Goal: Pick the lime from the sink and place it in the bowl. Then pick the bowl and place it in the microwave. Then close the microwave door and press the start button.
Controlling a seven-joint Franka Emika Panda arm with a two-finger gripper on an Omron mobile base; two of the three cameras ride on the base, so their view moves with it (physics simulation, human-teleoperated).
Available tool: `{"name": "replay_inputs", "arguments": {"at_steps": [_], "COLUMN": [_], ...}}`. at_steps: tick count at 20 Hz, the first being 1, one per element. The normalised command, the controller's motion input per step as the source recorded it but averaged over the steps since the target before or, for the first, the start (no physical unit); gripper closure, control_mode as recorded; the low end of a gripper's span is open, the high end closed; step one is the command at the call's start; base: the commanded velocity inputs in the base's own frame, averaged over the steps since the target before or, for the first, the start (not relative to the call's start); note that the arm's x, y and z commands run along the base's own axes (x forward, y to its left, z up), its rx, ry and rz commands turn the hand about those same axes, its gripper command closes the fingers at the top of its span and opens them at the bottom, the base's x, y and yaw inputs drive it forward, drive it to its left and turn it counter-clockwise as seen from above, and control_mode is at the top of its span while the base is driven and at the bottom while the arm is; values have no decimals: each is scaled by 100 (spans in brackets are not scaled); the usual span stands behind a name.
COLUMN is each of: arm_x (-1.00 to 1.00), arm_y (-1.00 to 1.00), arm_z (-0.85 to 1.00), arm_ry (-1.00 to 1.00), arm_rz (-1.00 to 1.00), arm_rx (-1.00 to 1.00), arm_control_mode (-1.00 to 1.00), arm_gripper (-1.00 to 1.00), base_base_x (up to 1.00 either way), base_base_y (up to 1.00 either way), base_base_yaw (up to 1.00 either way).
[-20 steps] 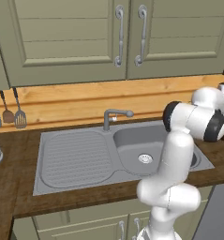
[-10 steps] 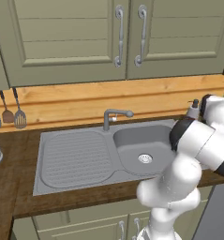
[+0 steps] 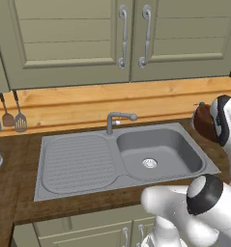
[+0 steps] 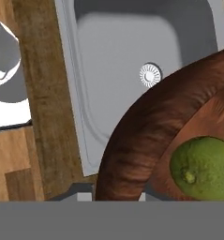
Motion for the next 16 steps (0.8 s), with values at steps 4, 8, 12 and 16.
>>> {"name": "replay_inputs", "arguments": {"at_steps": [4,8,12,16], "arm_x": [-13,-6,-16,-30], "arm_y": [100,93,61,54], "arm_z": [49,53,52,52], "arm_ry": [-11,-2,0,0], "arm_rz": [8,11,14,8], "arm_rx": [0,0,-5,-10], "arm_control_mode": [-100,-100,-100,-100], "arm_gripper": [100,100,100,100], "base_base_x": [0,0,0,0], "base_base_y": [0,0,0,0], "base_base_yaw": [0,0,0,0]}}
